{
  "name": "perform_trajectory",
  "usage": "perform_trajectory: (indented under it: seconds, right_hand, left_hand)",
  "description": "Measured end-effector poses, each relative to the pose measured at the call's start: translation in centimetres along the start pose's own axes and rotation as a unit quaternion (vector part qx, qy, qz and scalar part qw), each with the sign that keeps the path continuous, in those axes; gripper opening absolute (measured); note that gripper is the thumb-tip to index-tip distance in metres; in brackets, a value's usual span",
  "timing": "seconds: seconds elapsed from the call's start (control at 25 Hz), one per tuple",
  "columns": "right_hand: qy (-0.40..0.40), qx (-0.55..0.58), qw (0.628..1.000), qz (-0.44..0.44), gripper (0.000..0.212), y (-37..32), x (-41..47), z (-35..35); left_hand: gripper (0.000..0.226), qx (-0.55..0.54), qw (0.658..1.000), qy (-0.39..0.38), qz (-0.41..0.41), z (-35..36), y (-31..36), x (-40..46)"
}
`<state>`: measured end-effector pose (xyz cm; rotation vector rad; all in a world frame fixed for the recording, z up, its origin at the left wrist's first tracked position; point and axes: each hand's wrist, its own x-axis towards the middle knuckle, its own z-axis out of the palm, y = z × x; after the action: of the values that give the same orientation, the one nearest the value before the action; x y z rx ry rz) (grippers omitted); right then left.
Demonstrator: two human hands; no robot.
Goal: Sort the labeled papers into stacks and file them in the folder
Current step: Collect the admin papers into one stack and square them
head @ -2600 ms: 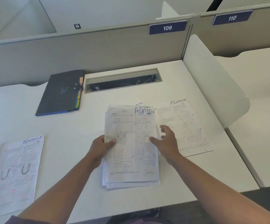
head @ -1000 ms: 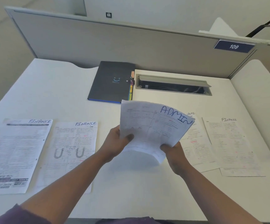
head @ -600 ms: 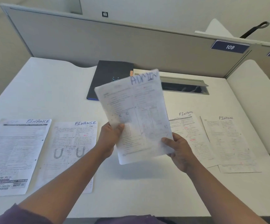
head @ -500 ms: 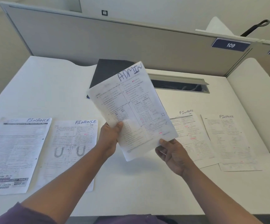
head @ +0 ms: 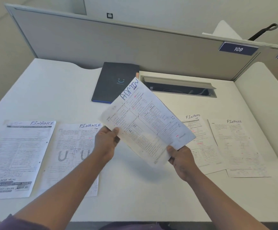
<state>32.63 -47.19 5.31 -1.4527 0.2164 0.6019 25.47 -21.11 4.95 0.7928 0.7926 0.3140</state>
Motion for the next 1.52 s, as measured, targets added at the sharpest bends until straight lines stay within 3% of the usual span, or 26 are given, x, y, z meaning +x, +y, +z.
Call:
perform_trajectory:
  seconds: [0.12, 0.2, 0.28, 0.4, 0.56, 0.76, 0.96, 1.08, 1.2, 1.36, 1.52]
  right_hand:
    - [0.010, -0.050, 0.998, -0.031, 0.025, -1.5, 0.4, -2.1]
    - [-0.003, -0.079, 0.995, -0.053, 0.023, -2.6, 0.5, -3.0]
    - [-0.018, -0.122, 0.990, -0.072, 0.022, -3.5, 0.4, -3.3]
    - [-0.019, -0.168, 0.979, -0.110, 0.024, -4.5, -0.1, -3.0]
    - [0.020, -0.157, 0.978, -0.136, 0.021, -4.2, -0.6, -3.0]
    - [0.014, -0.166, 0.983, -0.079, 0.021, -0.9, -1.2, -1.3]
    - [0.025, -0.162, 0.983, -0.080, 0.022, -1.3, -0.5, -1.1]
    - [0.009, -0.166, 0.984, -0.070, 0.033, -0.5, -1.1, -1.4]
    - [0.050, -0.164, 0.981, -0.091, 0.047, 0.0, -1.2, -1.5]
    - [0.044, -0.154, 0.985, -0.064, 0.047, 0.4, -1.2, -1.5]
    - [0.050, -0.154, 0.986, -0.038, 0.045, 0.6, -1.3, -1.4]
  left_hand:
    - [0.036, 0.142, 0.986, 0.016, 0.081, -1.7, 3.4, 1.4]
    - [0.063, 0.331, 0.933, -0.043, 0.137, -2.5, 5.0, 2.1]
    - [0.064, 0.436, 0.878, -0.120, 0.158, -2.3, 5.8, 2.2]
    - [0.035, 0.399, 0.886, -0.143, 0.186, -1.4, 5.7, 1.4]
    - [0.032, 0.301, 0.916, -0.107, 0.244, -1.0, 4.2, -0.3]
    - [0.025, 0.240, 0.959, -0.067, 0.135, -1.6, 0.6, -0.6]
    - [0.027, 0.225, 0.960, -0.053, 0.157, -1.4, 1.1, 0.0]
    - [0.026, 0.238, 0.961, -0.049, 0.133, -1.4, -0.5, -0.3]
    - [0.019, 0.257, 0.958, -0.035, 0.119, -1.8, -1.9, -0.3]
    - [0.019, 0.254, 0.961, -0.019, 0.108, -2.1, -2.3, 0.2]
    - [0.020, 0.286, 0.951, -0.059, 0.099, -2.3, -2.0, 0.0]
